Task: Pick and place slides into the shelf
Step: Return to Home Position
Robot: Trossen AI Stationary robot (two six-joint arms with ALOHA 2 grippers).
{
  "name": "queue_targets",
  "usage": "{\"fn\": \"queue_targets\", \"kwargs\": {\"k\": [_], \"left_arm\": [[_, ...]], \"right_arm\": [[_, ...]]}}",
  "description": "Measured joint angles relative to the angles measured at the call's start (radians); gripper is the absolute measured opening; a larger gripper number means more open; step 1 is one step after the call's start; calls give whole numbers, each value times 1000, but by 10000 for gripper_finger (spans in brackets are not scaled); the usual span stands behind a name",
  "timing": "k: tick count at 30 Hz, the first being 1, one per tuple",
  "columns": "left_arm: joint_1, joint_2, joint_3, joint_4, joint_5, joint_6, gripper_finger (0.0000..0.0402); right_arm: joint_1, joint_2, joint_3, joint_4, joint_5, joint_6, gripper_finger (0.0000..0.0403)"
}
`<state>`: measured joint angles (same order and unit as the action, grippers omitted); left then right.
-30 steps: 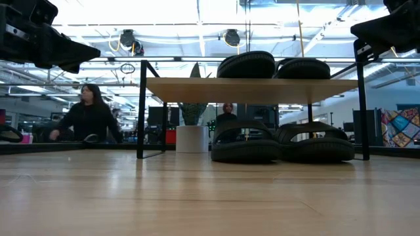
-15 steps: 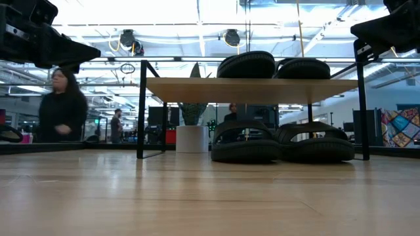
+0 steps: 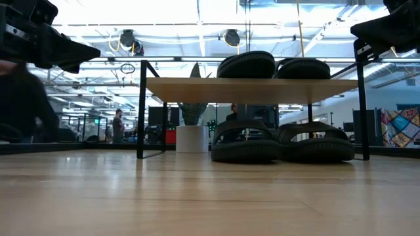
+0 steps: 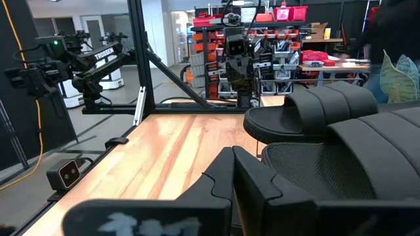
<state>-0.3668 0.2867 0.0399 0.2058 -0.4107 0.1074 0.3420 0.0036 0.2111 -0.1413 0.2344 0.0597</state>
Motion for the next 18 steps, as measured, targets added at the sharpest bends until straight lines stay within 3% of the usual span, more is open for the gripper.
{"fn": "queue_targets", "kwargs": {"k": [8, 18], "left_arm": [[0, 0, 0, 0, 0, 0, 26], [0, 0, 0, 0, 0, 0, 2]], "right_arm": [[0, 0, 0, 0, 0, 0, 0], [0, 0, 0, 0, 0, 0, 0]]}}
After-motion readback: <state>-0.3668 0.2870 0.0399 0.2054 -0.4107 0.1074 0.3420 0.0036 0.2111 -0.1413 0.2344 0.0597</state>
